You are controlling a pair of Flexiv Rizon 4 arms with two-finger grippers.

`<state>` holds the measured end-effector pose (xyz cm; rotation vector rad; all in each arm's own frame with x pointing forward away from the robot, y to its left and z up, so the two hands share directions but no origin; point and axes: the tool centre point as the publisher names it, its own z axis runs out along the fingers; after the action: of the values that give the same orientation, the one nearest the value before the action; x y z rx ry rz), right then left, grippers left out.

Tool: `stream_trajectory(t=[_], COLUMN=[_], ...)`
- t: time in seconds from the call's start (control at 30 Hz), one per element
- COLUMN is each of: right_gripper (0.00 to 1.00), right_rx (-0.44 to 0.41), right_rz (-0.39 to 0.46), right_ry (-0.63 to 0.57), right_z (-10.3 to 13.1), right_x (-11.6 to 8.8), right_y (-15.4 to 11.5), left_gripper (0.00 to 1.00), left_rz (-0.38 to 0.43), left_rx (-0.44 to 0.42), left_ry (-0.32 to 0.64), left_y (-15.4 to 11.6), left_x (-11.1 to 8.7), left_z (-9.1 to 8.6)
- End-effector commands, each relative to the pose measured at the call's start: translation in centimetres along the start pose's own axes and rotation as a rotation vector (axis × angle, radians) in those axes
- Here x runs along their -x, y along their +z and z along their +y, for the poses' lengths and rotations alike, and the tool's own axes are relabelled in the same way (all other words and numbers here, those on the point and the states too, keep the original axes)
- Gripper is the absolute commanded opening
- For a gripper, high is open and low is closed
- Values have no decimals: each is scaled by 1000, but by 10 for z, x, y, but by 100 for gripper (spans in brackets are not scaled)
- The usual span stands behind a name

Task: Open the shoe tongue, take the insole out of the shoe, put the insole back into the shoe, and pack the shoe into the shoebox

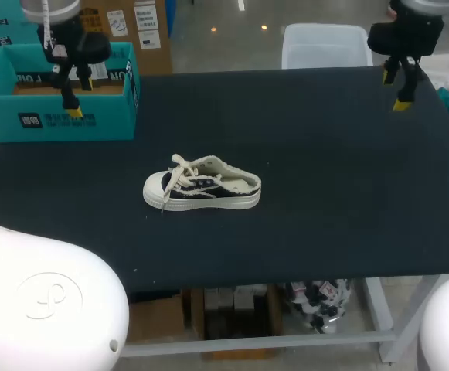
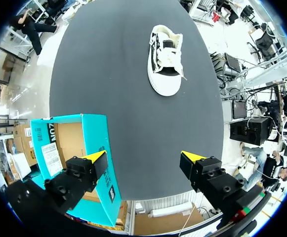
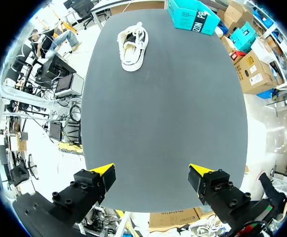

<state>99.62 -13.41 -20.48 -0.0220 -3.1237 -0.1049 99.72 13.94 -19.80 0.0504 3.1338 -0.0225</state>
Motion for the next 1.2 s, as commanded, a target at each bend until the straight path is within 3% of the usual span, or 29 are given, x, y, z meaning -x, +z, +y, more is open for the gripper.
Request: stream_trajectory(t=[0.03, 0.33, 0.67, 0.83, 0.9, 1.0, 1.2], right_gripper=[100, 100, 100, 100, 100, 100, 100], right_rx=[45, 188, 430, 495, 534, 594, 594], right_rz=[9, -8, -62, -80, -79, -41, -41], right_ry=[6, 22, 90, 119, 128, 134, 134], right_z=[5, 40, 79, 89, 92, 99, 99], right_x=[-3, -21, -36, -44, -46, -50, -50], right_y=[5, 32, 65, 78, 83, 89, 89], left_gripper=[100, 100, 100, 100, 100, 100, 100], left_rz=[-20, 1, 1, -45, -22, -51, -51], left_rx=[10, 11, -53, -88, -122, -78, -78], left_ry=[-4, -61, -308, -472, -505, -492, -492], left_y=[-4, -2, 3, 7, 11, 15, 15], left_x=[-9, -23, -39, -45, -45, -44, -44], left_z=[-13, -44, -68, -80, -84, -90, -90])
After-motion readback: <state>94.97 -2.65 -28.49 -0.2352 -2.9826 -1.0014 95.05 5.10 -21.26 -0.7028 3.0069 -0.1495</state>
